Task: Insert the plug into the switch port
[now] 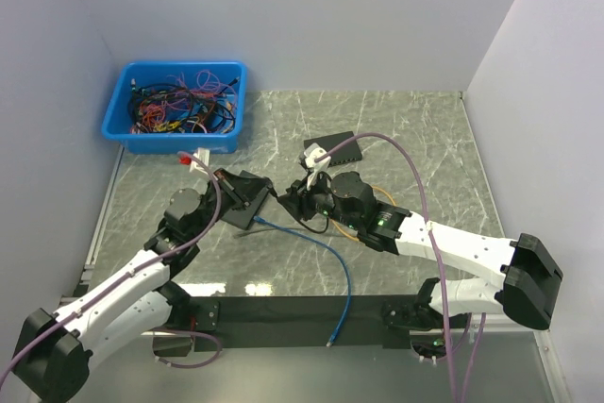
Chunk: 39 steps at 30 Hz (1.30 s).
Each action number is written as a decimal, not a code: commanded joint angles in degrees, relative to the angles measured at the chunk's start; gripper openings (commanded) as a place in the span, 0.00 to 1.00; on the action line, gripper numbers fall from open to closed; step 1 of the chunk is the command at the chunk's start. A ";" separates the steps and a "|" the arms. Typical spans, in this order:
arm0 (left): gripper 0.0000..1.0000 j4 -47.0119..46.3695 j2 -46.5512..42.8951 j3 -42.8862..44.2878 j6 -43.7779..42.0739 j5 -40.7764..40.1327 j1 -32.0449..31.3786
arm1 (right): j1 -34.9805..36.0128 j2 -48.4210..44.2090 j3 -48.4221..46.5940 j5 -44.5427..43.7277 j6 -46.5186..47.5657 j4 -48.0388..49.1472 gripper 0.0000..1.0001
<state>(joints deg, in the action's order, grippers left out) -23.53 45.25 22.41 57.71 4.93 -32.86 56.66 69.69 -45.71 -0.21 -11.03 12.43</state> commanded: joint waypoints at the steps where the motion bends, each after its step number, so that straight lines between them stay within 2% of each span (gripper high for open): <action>1: 0.01 -4.41 1.15 0.00 1.70 -0.80 -0.80 | 0.38 0.27 -1.66 -0.14 -0.66 2.52 0.43; 27: 0.01 -6.62 4.05 0.44 2.32 -2.47 -4.58 | 0.29 1.59 -1.48 -1.90 -1.45 3.40 0.32; 33: 0.01 -6.53 3.88 0.44 2.40 -3.70 -5.72 | 0.38 1.94 -1.66 -1.90 -1.54 3.31 0.17; 36: 0.00 -5.83 3.53 0.70 2.14 -4.31 -6.07 | 0.38 2.38 -1.84 -1.73 -1.45 3.13 0.03; 39: 0.03 -5.04 3.09 0.79 1.88 -4.58 -6.07 | 0.38 2.55 -1.84 -1.81 -1.45 3.22 0.00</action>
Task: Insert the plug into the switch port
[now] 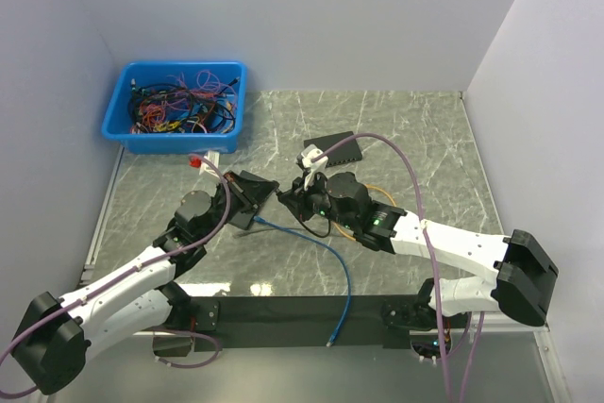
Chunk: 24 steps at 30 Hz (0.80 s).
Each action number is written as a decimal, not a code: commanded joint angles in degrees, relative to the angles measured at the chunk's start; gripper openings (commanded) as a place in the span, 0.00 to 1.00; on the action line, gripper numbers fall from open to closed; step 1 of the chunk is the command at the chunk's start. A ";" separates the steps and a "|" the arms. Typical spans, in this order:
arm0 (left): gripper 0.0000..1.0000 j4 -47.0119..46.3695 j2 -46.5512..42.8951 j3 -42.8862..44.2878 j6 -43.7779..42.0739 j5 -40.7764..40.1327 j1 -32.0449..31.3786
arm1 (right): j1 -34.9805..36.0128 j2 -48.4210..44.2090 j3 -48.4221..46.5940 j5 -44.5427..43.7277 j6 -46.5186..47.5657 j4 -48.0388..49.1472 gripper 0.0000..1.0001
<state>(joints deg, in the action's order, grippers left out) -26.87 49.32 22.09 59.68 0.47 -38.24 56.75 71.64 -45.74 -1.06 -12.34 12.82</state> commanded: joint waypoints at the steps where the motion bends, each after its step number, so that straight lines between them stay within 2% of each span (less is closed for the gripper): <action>1: 0.06 -1.52 -1.07 1.12 -0.09 -0.38 -0.70 | 0.29 0.52 -1.64 -0.87 -0.06 2.91 0.00; 2: 0.15 -0.99 -1.07 1.12 -0.26 -0.29 -0.70 | 0.20 0.44 -1.46 -0.96 0.03 3.09 0.00; 4: 0.27 -0.11 -0.81 1.47 -0.62 -0.30 -0.78 | 0.29 0.61 -1.46 -1.31 0.12 3.09 0.00; 5: 0.40 2.07 -0.72 1.64 -1.05 -0.29 -0.78 | 0.29 0.70 -1.37 -2.10 0.12 3.00 0.00; 11: 0.76 9.64 -1.60 3.31 -4.56 -9.51 -0.44 | 0.29 4.47 -3.39 -7.37 0.21 -0.07 0.00; 16: 0.85 15.62 -2.82 4.54 -7.21 -14.00 1.58 | -0.06 11.14 -6.90 -14.75 0.12 -3.76 0.00; 24: 0.94 20.98 1.21 4.81 -10.46 -18.74 12.04 | -1.91 20.82 -13.32 -18.89 0.38 -9.47 0.00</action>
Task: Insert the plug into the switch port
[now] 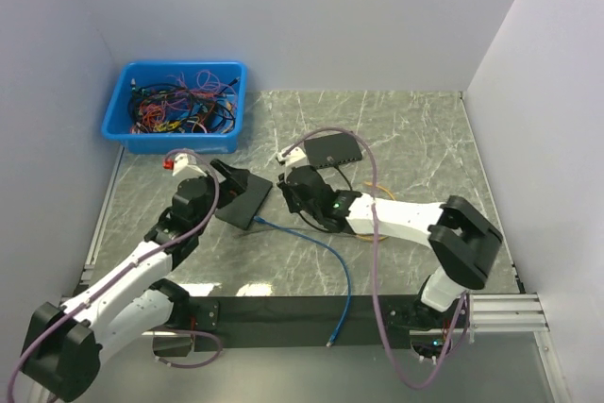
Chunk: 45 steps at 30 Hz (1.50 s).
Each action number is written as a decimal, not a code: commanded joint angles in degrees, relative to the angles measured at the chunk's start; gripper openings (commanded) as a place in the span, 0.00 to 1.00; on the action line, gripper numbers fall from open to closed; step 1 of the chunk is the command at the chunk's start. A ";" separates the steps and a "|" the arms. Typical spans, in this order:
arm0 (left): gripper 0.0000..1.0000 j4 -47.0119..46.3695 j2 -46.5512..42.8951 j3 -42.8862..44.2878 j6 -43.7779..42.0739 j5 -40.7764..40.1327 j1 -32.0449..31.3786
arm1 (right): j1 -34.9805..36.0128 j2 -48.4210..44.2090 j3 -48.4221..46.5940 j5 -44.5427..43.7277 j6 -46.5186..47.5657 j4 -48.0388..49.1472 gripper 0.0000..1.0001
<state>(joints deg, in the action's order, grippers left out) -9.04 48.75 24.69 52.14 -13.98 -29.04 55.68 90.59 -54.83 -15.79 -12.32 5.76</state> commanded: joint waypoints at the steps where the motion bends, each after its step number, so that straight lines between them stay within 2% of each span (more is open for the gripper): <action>1: 0.94 3.06 2.39 2.03 -3.62 -5.17 3.45 | -0.92 3.53 -4.84 -4.07 0.45 -2.85 0.00; 6: 0.97 0.43 8.35 1.50 -8.02 -5.45 7.58 | -1.10 6.88 -7.66 -3.37 0.45 -4.79 0.00; 12: 0.93 -3.16 16.97 3.00 -9.34 3.24 14.18 | -1.10 9.52 -9.68 -1.61 0.28 -6.45 0.00; 14: 0.94 -5.63 18.48 2.56 -10.30 7.27 16.19 | -1.10 10.48 -10.12 -0.73 0.36 -6.99 0.00; 17: 0.96 -6.96 20.85 2.64 -10.83 8.26 17.69 | -1.19 11.28 -10.65 -0.38 0.36 -7.34 0.00; 23: 0.96 -8.18 23.14 2.47 -11.45 8.00 18.93 | -1.19 13.30 -11.88 3.65 0.01 -7.60 0.00; 37: 0.85 -17.77 31.75 3.17 -10.57 18.02 19.19 | -0.66 17.17 -14.78 7.44 -0.52 -10.24 0.00; 45: 0.84 -22.07 35.18 3.61 -11.18 21.88 19.19 | 0.13 18.04 -14.87 8.67 -0.60 -10.77 0.00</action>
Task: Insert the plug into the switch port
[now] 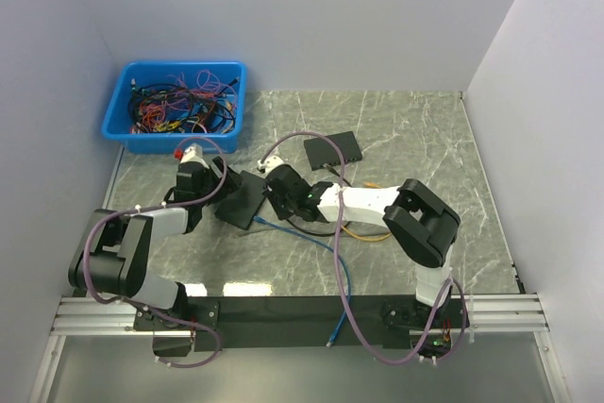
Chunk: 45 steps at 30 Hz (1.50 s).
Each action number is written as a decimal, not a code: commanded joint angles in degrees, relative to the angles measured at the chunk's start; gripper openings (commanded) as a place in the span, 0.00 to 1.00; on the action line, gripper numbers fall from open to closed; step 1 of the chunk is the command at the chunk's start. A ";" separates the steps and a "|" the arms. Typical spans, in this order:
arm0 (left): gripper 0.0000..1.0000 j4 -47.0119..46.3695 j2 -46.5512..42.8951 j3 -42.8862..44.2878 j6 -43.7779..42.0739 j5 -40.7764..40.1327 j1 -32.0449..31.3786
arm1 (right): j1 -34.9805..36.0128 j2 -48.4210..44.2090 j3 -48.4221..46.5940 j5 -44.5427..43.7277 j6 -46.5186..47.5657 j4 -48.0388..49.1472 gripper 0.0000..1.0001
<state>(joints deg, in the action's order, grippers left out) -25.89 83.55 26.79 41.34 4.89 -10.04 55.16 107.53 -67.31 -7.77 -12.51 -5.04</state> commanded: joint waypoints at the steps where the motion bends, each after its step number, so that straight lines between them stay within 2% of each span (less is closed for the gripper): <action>1: 0.83 -6.01 0.65 1.34 -0.56 3.46 0.20 | 0.83 1.28 -2.56 0.65 -0.32 -0.06 0.00; 11: 0.82 -8.21 4.69 2.21 -0.91 4.52 -1.82 | 2.15 3.04 -4.67 0.12 0.12 -0.85 0.00; 22: 0.79 -14.89 10.14 2.48 -0.91 8.30 -4.72 | 2.76 2.34 -4.23 0.65 0.30 0.12 0.00; 38: 0.74 -23.41 17.34 0.46 -1.18 10.23 -5.25 | 3.29 3.04 -4.76 0.30 0.65 -0.41 0.00; 45: 0.73 -24.30 18.67 0.81 -1.09 11.29 -5.34 | 3.29 3.22 -4.85 0.39 0.65 -0.15 0.00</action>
<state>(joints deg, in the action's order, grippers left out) -51.40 100.71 28.45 40.91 13.13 -14.44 57.98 110.54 -69.47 -7.42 -12.29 -7.77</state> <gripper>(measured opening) 0.726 0.160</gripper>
